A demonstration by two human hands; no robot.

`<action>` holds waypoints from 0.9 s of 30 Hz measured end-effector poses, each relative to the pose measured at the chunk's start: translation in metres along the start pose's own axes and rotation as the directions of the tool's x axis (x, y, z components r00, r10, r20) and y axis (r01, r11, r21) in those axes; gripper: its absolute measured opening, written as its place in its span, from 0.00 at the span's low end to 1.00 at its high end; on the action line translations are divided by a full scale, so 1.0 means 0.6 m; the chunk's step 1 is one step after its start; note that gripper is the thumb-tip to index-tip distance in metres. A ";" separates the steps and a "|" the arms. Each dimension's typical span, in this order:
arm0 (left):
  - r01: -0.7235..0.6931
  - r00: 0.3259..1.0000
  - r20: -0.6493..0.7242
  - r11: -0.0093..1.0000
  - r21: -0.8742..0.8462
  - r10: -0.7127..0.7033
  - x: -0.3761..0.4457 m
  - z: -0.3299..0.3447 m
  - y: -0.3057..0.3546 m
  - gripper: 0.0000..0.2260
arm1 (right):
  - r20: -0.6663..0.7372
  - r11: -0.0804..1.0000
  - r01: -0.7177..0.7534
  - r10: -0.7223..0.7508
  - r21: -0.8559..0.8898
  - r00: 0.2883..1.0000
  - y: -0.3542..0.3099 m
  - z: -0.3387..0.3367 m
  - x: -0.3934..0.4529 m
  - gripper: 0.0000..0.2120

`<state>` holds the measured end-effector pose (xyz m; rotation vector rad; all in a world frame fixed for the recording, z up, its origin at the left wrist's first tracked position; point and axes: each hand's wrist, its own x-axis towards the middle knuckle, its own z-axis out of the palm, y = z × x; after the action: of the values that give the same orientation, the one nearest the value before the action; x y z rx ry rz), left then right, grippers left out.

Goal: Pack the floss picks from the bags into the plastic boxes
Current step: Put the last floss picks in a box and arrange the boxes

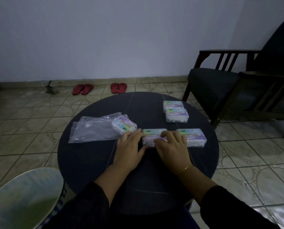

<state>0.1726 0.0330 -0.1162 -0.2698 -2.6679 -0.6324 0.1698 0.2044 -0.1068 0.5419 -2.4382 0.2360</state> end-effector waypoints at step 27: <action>0.188 0.950 0.188 0.937 0.295 -0.250 0.086 -0.065 -0.046 0.31 | 0.537 0.986 -0.166 0.159 -0.036 0.828 0.001 0.021 0.114 0.25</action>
<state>0.1310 -0.0047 -0.0738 0.0418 -2.9871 -0.2998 0.1133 0.1792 -0.0753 0.4462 -3.0439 0.1844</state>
